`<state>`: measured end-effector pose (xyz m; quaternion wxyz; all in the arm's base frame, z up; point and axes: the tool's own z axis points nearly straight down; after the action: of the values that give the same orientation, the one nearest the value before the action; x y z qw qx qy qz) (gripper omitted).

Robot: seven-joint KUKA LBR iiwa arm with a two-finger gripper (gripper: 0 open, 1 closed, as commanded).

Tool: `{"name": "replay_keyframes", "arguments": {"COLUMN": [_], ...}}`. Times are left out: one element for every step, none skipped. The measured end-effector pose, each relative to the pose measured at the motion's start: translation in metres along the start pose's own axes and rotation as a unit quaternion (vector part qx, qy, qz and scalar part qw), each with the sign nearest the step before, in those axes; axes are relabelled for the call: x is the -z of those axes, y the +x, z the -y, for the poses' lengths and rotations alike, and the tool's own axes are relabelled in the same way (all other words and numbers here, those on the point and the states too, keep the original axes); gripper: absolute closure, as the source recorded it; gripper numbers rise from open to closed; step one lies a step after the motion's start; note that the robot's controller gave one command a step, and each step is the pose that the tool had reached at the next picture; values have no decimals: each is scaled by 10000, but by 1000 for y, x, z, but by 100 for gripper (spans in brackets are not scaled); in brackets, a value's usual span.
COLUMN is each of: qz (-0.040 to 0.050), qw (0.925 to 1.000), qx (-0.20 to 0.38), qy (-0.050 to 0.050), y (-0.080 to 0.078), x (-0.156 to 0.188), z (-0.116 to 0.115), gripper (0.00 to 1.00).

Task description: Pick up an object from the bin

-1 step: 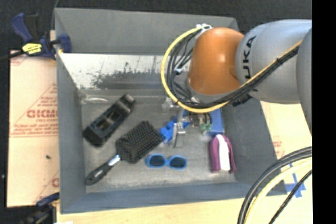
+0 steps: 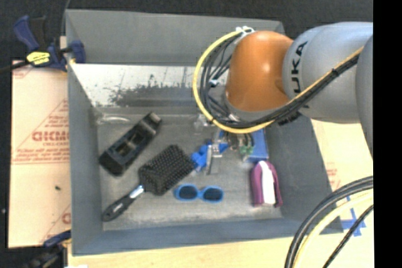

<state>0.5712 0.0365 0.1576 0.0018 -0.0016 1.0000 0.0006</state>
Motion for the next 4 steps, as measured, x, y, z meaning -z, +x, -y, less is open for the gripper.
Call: {"name": "replay_keyframes", "arguments": {"qz": [6,71,33,83], "qw": [9984,9982,9984,9984], "qx": [558,598,564,567], "qy": [1,3,-4,-3], "y": [-37,-47,-40,-46], "x": [-87,-87,-86,-85], "z": [28,27,28,28], "gripper": [0,0,0,0]}}
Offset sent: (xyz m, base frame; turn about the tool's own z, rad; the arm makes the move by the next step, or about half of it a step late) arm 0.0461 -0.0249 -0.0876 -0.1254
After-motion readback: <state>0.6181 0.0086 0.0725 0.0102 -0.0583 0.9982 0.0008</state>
